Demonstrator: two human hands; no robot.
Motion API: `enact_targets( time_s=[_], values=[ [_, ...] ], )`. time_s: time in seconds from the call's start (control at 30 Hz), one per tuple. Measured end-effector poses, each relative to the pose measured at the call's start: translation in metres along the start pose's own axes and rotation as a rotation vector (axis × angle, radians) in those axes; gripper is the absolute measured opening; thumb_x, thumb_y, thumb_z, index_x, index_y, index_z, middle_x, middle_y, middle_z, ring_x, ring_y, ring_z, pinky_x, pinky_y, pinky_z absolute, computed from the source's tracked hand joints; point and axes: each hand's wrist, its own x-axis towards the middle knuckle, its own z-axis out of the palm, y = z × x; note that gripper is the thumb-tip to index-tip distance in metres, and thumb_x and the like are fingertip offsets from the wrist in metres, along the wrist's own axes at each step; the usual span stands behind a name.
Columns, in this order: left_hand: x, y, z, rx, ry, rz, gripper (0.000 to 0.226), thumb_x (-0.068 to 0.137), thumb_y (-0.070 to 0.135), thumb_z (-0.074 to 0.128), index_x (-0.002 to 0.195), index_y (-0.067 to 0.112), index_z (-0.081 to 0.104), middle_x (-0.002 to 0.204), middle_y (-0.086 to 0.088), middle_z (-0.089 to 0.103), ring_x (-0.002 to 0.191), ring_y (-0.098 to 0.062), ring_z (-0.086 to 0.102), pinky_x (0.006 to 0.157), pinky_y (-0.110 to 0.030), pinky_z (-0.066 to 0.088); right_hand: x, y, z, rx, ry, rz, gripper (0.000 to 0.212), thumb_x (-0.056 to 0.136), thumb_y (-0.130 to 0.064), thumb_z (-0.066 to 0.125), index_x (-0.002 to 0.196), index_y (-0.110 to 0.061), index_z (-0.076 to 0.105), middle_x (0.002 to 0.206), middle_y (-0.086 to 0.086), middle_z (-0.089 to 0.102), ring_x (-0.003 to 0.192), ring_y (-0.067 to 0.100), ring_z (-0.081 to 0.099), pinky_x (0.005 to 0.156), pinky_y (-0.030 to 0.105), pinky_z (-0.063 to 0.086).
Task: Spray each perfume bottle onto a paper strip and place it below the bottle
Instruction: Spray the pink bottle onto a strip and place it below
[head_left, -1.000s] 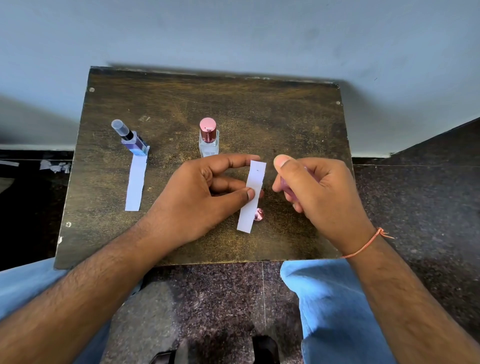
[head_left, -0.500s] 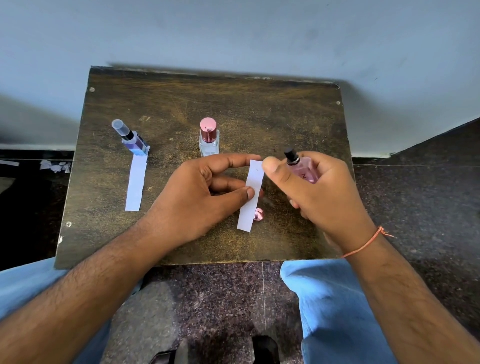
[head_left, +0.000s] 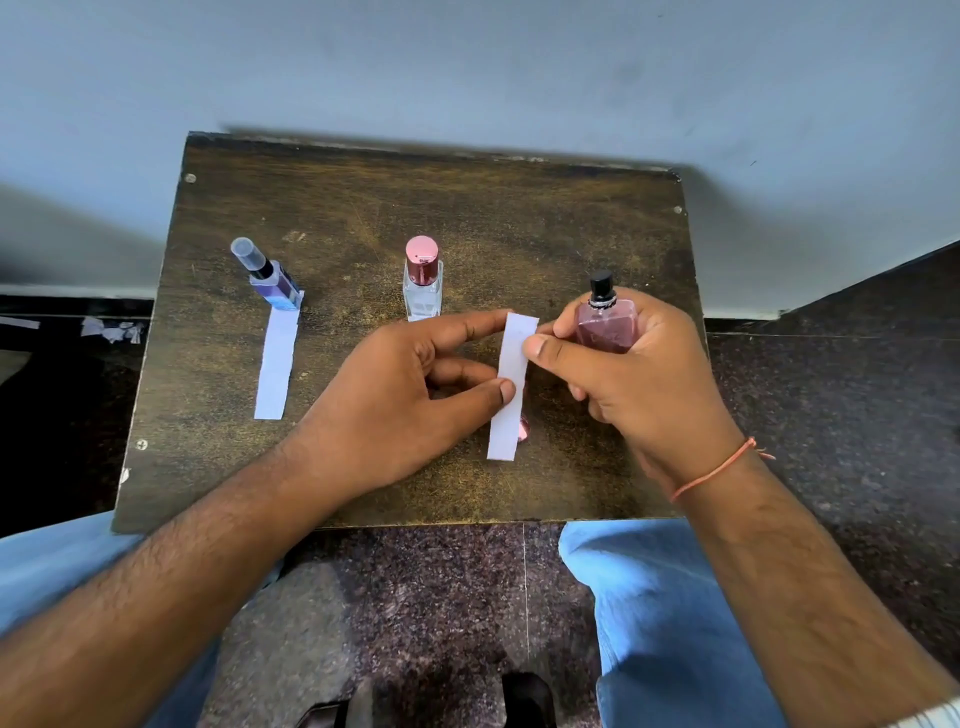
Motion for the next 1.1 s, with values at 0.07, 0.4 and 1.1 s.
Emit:
enact_targets(
  time_s=[0.07, 0.4, 1.1],
  values=[
    [-0.001, -0.006, -0.001, 0.185, 0.017, 0.031, 0.052, 0.098, 0.034, 0.077, 0.148, 0.040, 0.063, 0.096, 0.028, 0.082, 0.049, -0.002, 0.052, 0.057, -0.007, 0.044, 0.005, -0.001, -0.005, 0.014, 0.032, 0.036, 0.028, 0.087, 0.002, 0.086, 0.080, -0.018, 0.069, 0.085, 0.024, 0.075, 0.047, 0.008, 0.048, 0.043, 0.015, 0.037],
    [-0.005, -0.009, -0.005, 0.478, -0.081, 0.154, 0.057, 0.092, 0.031, 0.075, 0.146, 0.042, 0.061, 0.115, 0.028, 0.073, 0.077, 0.022, 0.060, 0.072, -0.003, 0.046, 0.029, 0.004, -0.029, -0.378, 0.119, 0.077, 0.019, 0.084, -0.015, 0.091, 0.078, -0.023, 0.074, 0.061, -0.016, 0.070, 0.049, -0.001, 0.056, 0.057, 0.022, 0.047],
    [-0.005, -0.003, 0.002, 0.623, -0.090, 0.213, 0.030, 0.094, 0.051, 0.076, 0.123, 0.044, 0.072, 0.094, 0.024, 0.069, 0.090, 0.004, 0.066, 0.080, -0.033, 0.063, 0.032, 0.005, -0.018, -0.740, 0.190, -0.056, 0.021, 0.084, -0.032, 0.090, 0.096, -0.019, 0.078, 0.093, -0.003, 0.079, 0.089, 0.019, 0.073, 0.080, 0.030, 0.055]
  ],
)
